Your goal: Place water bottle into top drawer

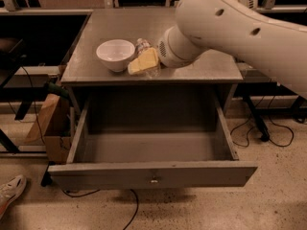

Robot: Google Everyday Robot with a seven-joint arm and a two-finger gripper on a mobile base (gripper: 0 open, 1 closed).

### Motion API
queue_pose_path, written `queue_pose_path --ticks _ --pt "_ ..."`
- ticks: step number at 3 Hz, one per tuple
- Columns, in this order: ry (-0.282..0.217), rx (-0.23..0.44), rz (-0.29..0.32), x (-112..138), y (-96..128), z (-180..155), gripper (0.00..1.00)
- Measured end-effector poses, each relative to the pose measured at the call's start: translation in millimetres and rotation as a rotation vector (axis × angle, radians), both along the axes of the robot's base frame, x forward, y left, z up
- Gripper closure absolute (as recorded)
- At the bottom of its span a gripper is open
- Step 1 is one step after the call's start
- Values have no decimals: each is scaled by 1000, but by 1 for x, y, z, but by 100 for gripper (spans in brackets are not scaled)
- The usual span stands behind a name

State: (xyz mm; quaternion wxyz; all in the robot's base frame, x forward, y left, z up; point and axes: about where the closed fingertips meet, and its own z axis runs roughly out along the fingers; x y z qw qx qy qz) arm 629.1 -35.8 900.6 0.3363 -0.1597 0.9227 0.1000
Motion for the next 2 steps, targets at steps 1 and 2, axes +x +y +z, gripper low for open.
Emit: queue_pose_path --ticks 1,2 --pt "45 1 -29 10 26 -16 0" --pt "76 4 -75 20 47 -24 0"
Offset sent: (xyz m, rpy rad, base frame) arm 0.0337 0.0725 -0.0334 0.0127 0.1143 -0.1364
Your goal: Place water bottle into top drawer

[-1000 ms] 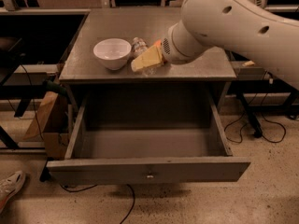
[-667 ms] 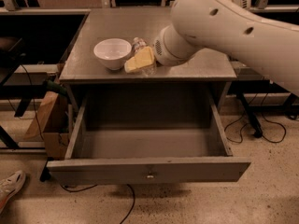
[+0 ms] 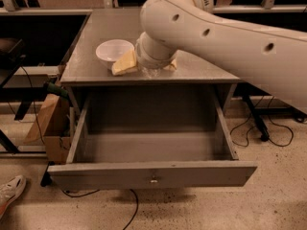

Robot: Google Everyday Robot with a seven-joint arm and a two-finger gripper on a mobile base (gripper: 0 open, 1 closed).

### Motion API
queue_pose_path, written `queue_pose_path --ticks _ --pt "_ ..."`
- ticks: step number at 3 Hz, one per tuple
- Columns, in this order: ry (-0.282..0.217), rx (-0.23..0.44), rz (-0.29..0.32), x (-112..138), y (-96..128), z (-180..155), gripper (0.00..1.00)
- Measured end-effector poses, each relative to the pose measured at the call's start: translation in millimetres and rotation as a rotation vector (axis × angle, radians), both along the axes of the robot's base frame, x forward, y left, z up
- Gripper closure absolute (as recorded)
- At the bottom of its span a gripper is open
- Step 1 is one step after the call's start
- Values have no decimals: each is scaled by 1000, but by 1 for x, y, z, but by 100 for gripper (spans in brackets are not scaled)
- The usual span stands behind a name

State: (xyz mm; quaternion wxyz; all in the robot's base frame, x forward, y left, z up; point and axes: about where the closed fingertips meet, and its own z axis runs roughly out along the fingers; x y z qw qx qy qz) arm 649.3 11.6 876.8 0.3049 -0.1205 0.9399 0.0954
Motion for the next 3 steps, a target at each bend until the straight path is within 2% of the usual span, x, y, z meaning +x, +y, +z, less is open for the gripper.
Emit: queue_pose_path --ticks 1,2,3 --pt "19 1 -59 12 11 -6 0" --pt "8 -1 -121 32 11 -11 0" --pt "-11 -1 -177 49 -6 -13 0"
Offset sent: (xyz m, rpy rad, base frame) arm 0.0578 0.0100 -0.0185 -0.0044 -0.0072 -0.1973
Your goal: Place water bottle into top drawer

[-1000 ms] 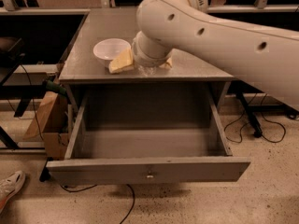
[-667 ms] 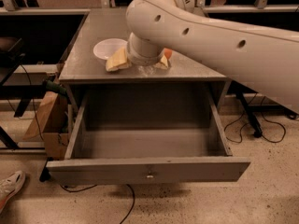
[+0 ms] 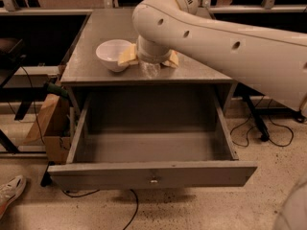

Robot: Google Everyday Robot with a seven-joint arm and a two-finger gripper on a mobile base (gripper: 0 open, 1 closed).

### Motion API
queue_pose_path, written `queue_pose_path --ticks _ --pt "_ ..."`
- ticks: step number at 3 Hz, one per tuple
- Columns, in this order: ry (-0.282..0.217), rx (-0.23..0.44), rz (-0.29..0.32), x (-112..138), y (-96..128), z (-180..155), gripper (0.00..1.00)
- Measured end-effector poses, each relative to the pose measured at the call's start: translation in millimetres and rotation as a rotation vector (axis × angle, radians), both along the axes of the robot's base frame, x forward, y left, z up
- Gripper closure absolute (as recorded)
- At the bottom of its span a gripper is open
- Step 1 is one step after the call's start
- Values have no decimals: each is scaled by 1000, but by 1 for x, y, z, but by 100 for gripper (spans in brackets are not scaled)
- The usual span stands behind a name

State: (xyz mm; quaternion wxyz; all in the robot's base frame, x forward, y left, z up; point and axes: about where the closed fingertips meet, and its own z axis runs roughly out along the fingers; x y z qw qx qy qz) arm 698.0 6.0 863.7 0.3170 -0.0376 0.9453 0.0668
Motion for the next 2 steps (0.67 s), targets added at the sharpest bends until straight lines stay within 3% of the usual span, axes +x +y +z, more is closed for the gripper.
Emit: queue_pose_path --ticks 1,2 --pt "-11 13 -22 8 -16 -3 0" --pt "-17 31 -5 10 -23 -6 0"
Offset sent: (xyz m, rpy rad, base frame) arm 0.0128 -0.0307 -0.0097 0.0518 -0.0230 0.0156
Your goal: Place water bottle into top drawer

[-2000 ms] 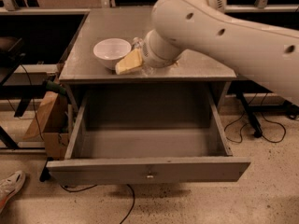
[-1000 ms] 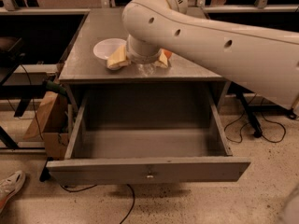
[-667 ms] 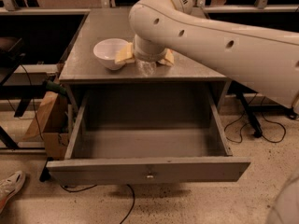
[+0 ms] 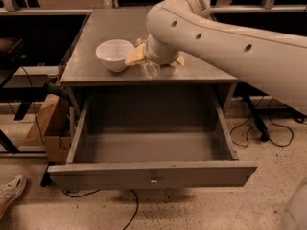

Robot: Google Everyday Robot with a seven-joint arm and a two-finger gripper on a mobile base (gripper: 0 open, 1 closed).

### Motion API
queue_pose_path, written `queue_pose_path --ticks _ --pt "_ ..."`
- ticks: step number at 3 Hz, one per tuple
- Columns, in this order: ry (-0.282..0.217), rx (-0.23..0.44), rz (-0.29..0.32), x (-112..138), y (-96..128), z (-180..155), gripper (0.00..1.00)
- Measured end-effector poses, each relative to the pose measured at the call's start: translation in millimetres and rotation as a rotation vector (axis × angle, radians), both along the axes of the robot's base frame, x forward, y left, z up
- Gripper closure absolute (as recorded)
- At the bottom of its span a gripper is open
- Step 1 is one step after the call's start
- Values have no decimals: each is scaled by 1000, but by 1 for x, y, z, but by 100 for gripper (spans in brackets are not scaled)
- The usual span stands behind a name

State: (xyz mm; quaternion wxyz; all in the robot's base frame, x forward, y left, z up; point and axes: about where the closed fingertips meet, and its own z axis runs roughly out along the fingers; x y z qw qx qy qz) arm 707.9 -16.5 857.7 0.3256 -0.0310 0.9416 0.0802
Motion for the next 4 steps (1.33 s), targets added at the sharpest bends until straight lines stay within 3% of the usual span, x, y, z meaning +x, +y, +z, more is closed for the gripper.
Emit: queue_pose_path --ticks 2,3,4 --pt "-12 35 131 -6 6 -9 0" --pt "-16 37 182 -10 17 -15 27" --pt "-16 33 189 -12 25 -16 50"
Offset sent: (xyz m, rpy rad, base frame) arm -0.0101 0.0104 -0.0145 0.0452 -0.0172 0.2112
